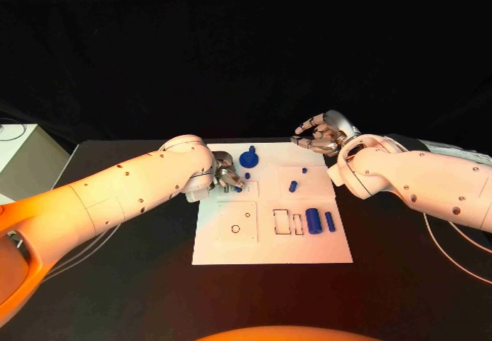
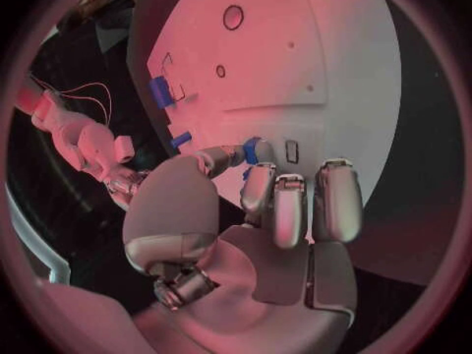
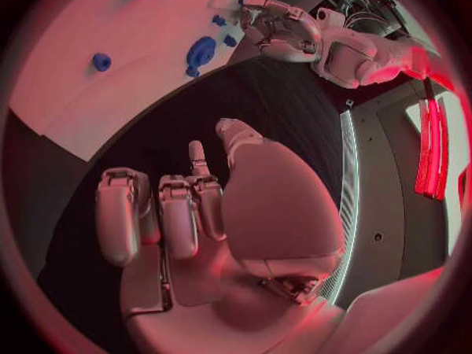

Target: Assemble the parts on the task board

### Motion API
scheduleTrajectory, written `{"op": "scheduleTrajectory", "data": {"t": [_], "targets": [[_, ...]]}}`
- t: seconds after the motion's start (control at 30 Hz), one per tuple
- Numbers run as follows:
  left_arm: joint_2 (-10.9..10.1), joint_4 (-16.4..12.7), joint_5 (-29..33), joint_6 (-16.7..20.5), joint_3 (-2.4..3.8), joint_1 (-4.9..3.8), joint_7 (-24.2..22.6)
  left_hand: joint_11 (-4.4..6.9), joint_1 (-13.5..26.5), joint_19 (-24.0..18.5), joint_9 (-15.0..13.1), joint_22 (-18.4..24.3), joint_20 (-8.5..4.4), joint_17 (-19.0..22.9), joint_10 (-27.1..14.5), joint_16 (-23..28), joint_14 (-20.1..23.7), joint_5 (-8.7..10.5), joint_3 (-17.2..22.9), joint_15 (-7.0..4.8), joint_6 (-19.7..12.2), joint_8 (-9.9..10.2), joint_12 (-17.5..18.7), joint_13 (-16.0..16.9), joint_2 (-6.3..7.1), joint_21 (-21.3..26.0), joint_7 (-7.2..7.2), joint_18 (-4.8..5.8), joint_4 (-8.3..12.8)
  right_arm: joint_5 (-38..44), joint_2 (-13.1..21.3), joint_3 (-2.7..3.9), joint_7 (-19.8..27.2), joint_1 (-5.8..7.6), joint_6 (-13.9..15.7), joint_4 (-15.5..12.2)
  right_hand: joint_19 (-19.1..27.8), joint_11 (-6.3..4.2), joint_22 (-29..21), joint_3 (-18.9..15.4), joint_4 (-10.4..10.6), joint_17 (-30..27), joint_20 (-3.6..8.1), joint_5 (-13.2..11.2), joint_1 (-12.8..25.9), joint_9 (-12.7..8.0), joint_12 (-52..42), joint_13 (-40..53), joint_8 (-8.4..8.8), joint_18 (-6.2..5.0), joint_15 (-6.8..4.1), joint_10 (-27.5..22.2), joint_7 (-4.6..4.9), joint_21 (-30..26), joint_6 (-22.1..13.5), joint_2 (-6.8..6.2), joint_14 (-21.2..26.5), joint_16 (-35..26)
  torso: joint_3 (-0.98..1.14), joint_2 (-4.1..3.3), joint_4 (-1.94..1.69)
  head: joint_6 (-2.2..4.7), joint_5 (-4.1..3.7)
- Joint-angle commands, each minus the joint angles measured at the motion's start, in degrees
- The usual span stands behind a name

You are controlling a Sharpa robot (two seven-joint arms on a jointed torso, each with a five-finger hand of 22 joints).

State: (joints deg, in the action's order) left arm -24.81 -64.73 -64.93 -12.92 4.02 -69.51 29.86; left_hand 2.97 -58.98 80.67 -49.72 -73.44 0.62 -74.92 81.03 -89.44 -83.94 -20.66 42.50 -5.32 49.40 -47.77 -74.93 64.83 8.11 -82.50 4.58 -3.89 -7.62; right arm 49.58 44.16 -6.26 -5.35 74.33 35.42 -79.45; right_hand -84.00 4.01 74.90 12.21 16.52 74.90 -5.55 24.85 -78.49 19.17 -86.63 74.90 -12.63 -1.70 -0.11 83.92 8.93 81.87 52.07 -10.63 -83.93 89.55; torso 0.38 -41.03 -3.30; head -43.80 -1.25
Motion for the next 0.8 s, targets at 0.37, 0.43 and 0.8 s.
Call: {"op": "scheduleTrajectory", "data": {"t": [0.37, 0.43, 0.8], "targets": [[0.7, 0.4, -0.1, -1.2, -0.14, 0.29, -0.4, 0.38, -1.1, 0.5, -0.6, -0.1, 0.01, -13.6, 0.2, 0.3, -5.6, 0.7, -4.2, -0.57, 4.3, 1.1, -0.1, 0.8, 0.36, 0.0, -4.27, 0.41, -0.3, 0.5, 0.1, 0.01, 0.3, -0.05, -0.7, -0.1, -2.8, 0.1, 7.7, 0.4, 0.0, 13.2, 0.18, 0.2, 0.5, 0.1, 0.1, 11.8, -0.34, -0.46, -0.2, 2.4, 0.0, -0.2, -0.3, -0.27, -5.6, -0.4, -0.03, -0.02, 0.02, -0.28, -0.22], [0.8, 0.5, -0.2, -1.3, -0.15, 0.31, -0.4, 0.42, -1.1, 0.5, -0.7, -0.1, -0.02, -13.6, 0.1, 0.3, -5.6, 0.85, -5.3, -0.6, 4.4, 1.3, -0.2, 0.8, 0.58, 0.0, -4.31, 0.41, -0.8, 0.5, 0.1, 0.01, 0.3, -0.05, -0.7, -0.1, -2.8, 0.1, 7.7, 0.4, 0.0, 13.2, 0.18, 0.2, 0.5, 0.1, 0.1, 11.8, -0.34, -0.46, -0.2, 2.4, 0.0, -0.2, -0.3, -0.27, -5.6, -0.4, -0.03, -0.01, 0.01, -0.38, -0.27], [0.7, 0.6, -0.7, -1.7, -0.18, 0.35, -0.4, 0.58, -2.9, 0.5, -1.0, -0.2, -0.14, -13.6, 0.1, 0.3, -5.7, 4.99, -9.0, -0.72, 4.7, 2.1, -0.2, 1.1, 1.29, 0.1, -4.5, 0.42, -2.1, 0.5, 0.1, 0.01, 0.3, -0.09, -0.6, -0.1, -2.8, 0.1, 7.7, 0.5, 0.0, 13.1, 0.18, 0.4, 0.6, 0.1, 0.1, 11.8, -0.36, -0.48, -0.2, 2.4, 0.01, -0.3, -0.4, -0.28, -5.6, -0.4, 0.02, 0.06, -0.01, -0.6, -0.37]]}}
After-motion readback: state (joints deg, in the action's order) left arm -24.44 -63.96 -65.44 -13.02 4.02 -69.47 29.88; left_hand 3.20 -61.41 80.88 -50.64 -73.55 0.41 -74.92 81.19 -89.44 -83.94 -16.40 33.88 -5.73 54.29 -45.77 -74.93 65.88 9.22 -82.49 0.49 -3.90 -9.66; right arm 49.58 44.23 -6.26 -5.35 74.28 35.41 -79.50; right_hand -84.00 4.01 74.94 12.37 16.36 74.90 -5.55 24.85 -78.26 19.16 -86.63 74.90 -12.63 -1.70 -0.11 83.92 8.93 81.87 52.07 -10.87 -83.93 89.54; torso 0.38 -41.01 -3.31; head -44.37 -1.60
